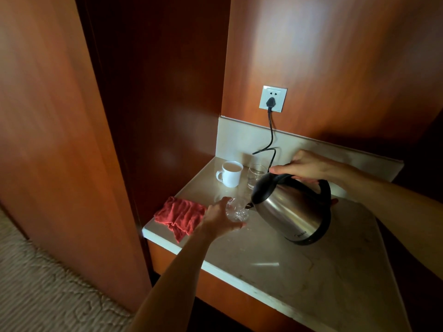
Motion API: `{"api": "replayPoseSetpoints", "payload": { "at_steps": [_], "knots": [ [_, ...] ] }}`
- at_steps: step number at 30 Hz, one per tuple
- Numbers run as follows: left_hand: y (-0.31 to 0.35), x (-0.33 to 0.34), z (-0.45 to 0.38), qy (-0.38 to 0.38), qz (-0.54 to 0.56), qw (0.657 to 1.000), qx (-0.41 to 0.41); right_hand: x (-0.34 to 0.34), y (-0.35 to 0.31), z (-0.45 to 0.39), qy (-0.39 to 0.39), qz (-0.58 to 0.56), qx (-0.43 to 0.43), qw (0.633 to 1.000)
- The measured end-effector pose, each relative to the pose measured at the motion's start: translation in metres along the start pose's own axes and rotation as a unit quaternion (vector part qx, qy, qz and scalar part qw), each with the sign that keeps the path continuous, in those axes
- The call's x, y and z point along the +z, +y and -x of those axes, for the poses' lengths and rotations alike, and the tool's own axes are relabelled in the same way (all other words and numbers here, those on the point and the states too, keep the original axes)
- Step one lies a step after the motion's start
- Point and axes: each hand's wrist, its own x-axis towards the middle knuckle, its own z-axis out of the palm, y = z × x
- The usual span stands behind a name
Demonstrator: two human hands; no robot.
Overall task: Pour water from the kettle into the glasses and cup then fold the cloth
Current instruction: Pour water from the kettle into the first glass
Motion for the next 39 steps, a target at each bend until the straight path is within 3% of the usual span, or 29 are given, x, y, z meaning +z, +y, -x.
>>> {"api": "replayPoseSetpoints", "payload": {
  "at_steps": [39],
  "knots": [
    [-0.0019, -0.0004, -0.0012, -0.007, 0.002, 1.0, -0.015, -0.0034, -0.0086, -0.0058, -0.025, 0.038, -0.018, 0.999]
  ]
}}
